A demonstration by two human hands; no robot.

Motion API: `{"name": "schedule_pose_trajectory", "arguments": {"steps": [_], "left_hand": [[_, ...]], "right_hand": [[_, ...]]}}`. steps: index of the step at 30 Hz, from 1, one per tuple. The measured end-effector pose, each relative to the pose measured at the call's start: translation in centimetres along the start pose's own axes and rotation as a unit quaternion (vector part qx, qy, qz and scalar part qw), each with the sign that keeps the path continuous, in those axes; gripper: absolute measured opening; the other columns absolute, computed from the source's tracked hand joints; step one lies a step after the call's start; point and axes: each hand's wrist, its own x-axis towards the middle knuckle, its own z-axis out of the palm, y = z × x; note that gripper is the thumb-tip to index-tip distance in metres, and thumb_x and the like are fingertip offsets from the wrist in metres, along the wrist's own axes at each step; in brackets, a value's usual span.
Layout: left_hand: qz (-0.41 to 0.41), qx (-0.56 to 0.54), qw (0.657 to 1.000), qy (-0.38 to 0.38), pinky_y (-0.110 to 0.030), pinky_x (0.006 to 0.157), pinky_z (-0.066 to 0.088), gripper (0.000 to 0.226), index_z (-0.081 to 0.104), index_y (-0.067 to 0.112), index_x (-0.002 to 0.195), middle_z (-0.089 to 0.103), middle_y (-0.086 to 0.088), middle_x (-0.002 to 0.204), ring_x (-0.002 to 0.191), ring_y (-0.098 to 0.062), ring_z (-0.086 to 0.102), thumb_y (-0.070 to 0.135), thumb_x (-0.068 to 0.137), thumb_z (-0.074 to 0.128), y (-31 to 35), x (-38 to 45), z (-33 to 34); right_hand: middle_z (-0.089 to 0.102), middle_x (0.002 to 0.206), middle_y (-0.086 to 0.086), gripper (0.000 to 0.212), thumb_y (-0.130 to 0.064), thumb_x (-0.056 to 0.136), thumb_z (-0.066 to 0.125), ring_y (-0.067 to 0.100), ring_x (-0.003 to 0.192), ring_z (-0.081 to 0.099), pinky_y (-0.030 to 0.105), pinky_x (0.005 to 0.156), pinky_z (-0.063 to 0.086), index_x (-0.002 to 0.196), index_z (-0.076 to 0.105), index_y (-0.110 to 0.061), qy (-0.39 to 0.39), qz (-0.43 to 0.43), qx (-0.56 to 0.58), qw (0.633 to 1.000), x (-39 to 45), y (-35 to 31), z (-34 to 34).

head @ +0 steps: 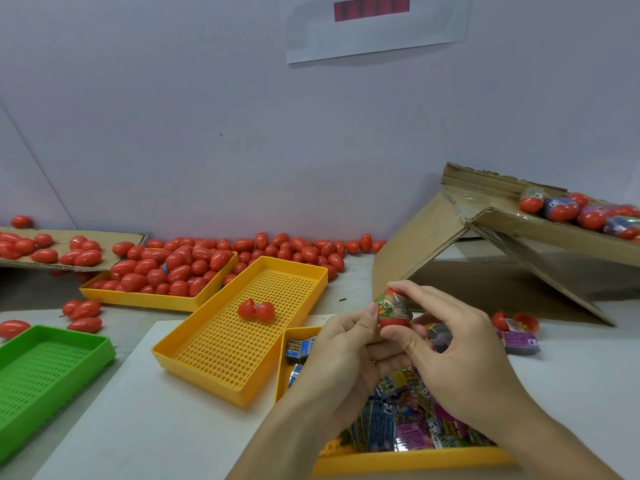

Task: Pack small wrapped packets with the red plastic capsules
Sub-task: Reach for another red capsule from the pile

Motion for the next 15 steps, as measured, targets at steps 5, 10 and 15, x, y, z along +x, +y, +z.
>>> {"name": "schedule_pose_trajectory", "arguments": {"steps": [5,10,15], "left_hand": [[-0.013,-0.05,0.999,-0.014,-0.032,0.074,0.06,0.043,0.056,-0.008,0.12,0.072,-0.025,0.101,0.091,-0.031,0.073,0.028,0.098,0.045,-0.02,0.0,-0.02],[-0.023,-0.053,0.998,-0.004,-0.033,0.076,0.06,0.045,0.055,-0.008,0.121,0.072,-0.025,0.102,0.091,-0.031,0.073,0.029,0.097,0.047,-0.13,0.07,-0.04],[-0.005,-0.047,0.998,0.04,-0.041,0.092,0.058,0.049,0.06,-0.004,0.123,0.07,-0.025,0.114,0.107,-0.035,0.07,0.026,0.086,0.072,-0.22,0.16,-0.28]], "right_hand": [[0.067,0.106,-0.022,0.049,-0.051,0.082,0.063,0.005,0.104,0.065,0.031,0.079,0.059,0.129,0.058,-0.039,-0.016,0.014,0.011,1.0,0.07,0.26,0.03],[0.066,0.106,-0.023,0.049,-0.052,0.082,0.063,0.004,0.104,0.064,0.026,0.078,0.057,0.129,0.059,-0.038,-0.021,0.017,0.011,1.0,0.06,0.21,0.02],[0.065,0.107,-0.032,0.046,-0.034,0.083,0.07,-0.008,0.108,0.06,0.01,0.081,0.051,0.125,0.056,-0.046,-0.016,0.022,-0.014,1.0,0.15,0.46,-0.13]]}}
